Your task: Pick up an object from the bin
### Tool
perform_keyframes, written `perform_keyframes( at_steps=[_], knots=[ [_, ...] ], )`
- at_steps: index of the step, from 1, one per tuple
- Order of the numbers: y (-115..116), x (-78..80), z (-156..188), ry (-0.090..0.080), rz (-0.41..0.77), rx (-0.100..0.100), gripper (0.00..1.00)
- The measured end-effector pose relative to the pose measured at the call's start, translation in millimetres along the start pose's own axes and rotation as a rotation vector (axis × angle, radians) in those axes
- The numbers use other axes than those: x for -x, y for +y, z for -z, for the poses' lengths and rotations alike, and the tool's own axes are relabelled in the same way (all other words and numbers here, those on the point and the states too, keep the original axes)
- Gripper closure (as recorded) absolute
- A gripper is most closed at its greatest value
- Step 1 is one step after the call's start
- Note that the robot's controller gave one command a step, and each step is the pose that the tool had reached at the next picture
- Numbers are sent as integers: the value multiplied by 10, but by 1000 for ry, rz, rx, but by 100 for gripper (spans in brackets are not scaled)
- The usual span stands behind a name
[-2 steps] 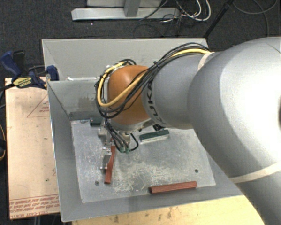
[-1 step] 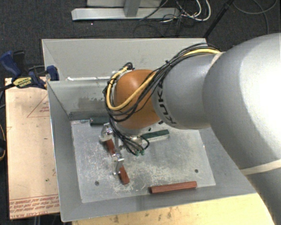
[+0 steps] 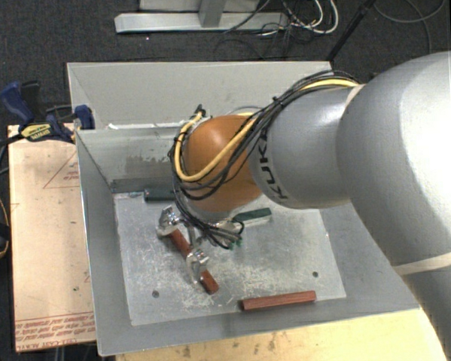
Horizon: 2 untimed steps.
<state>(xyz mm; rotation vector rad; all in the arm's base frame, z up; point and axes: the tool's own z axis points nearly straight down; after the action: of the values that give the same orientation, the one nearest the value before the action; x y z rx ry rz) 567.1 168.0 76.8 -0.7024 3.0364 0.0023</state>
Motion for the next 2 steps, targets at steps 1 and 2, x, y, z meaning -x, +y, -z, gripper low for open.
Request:
perform_keyframes(
  at_steps=[1, 2],
  knots=[
    [-316, 124, 343, 22, 180, 8, 0],
    [-532, 275, 672, 18, 195, 4, 0]
  ],
)
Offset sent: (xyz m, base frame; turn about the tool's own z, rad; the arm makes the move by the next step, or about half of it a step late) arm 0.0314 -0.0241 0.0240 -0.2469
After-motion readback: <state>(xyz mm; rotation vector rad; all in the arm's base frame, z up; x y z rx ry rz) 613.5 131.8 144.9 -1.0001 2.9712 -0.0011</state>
